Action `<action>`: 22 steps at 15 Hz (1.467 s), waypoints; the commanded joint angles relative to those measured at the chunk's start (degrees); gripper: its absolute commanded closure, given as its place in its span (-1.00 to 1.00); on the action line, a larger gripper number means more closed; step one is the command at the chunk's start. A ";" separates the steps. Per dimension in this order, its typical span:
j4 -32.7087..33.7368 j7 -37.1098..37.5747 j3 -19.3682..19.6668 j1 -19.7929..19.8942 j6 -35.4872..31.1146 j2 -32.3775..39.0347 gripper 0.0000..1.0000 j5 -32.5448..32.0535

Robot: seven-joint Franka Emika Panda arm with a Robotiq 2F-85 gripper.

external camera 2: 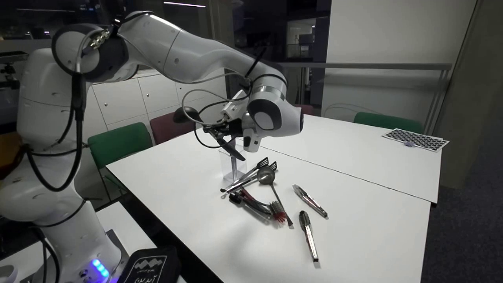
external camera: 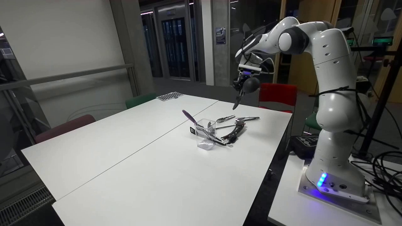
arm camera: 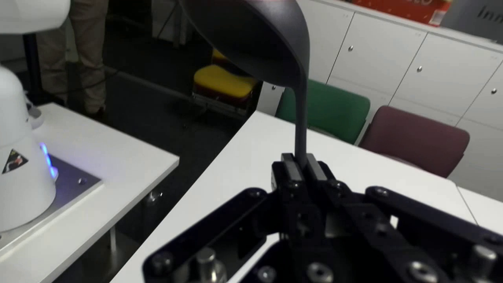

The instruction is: Remove the tool from the utensil holder and put a tool in another one

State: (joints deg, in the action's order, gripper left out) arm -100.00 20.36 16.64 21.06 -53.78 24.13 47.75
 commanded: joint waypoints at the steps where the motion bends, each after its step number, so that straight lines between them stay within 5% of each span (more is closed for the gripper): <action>1: 7.70 5.81 0.01 1.84 10.67 7.40 0.96 8.63; 6: 13.06 15.62 0.08 2.37 17.84 13.92 0.96 20.34; 12: 15.98 28.02 -1.41 1.99 17.24 17.23 0.96 30.22; 22: 19.73 37.21 -3.73 -3.12 8.60 19.79 0.96 30.60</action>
State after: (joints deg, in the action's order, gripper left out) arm -83.41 54.07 13.61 18.99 -43.05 42.33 78.14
